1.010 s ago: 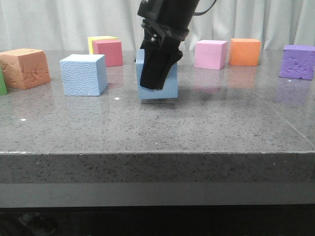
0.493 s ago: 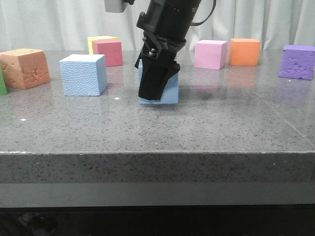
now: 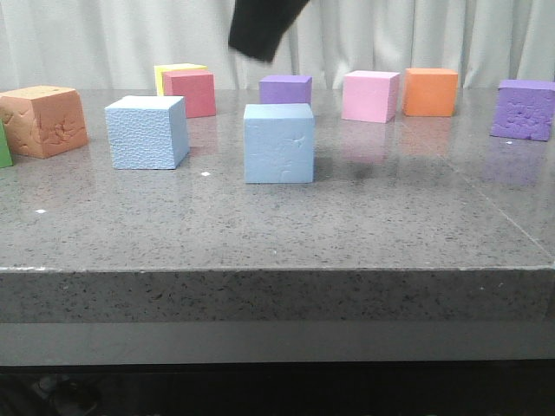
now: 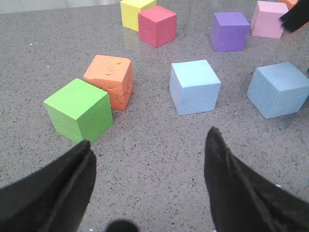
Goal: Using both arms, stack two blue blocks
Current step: 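Open the right gripper, release the cube, and lift away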
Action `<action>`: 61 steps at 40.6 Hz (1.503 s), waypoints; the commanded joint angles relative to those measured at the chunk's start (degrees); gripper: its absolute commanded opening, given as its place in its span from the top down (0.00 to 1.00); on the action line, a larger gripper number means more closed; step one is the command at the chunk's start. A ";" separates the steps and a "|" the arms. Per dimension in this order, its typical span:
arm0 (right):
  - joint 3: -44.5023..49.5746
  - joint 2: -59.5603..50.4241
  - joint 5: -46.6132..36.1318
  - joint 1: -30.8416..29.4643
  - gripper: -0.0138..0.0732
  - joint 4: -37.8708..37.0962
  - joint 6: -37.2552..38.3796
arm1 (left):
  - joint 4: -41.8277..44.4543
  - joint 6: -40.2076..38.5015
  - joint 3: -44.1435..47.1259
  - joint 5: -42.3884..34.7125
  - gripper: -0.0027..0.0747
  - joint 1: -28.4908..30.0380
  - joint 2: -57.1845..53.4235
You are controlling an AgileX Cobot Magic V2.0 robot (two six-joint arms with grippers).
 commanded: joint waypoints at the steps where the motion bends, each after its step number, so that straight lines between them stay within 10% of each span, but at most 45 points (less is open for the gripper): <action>1: -1.67 -7.36 -0.91 -0.29 0.10 -0.57 11.49 | -0.09 0.02 -2.09 -4.26 0.37 -0.32 0.48; 9: 3.63 -16.57 -3.60 -0.29 0.10 -5.19 28.31 | -0.09 0.02 -2.09 -4.39 0.37 -0.32 0.48; 35: 48.60 -50.39 -20.26 -0.29 0.10 -8.07 30.87 | -0.47 0.02 -2.09 -4.19 0.37 -0.32 0.48; 61: 50.99 -51.74 -18.39 -0.29 0.10 -8.07 30.87 | 1.57 4.61 -17.51 -6.17 0.16 -12.64 22.42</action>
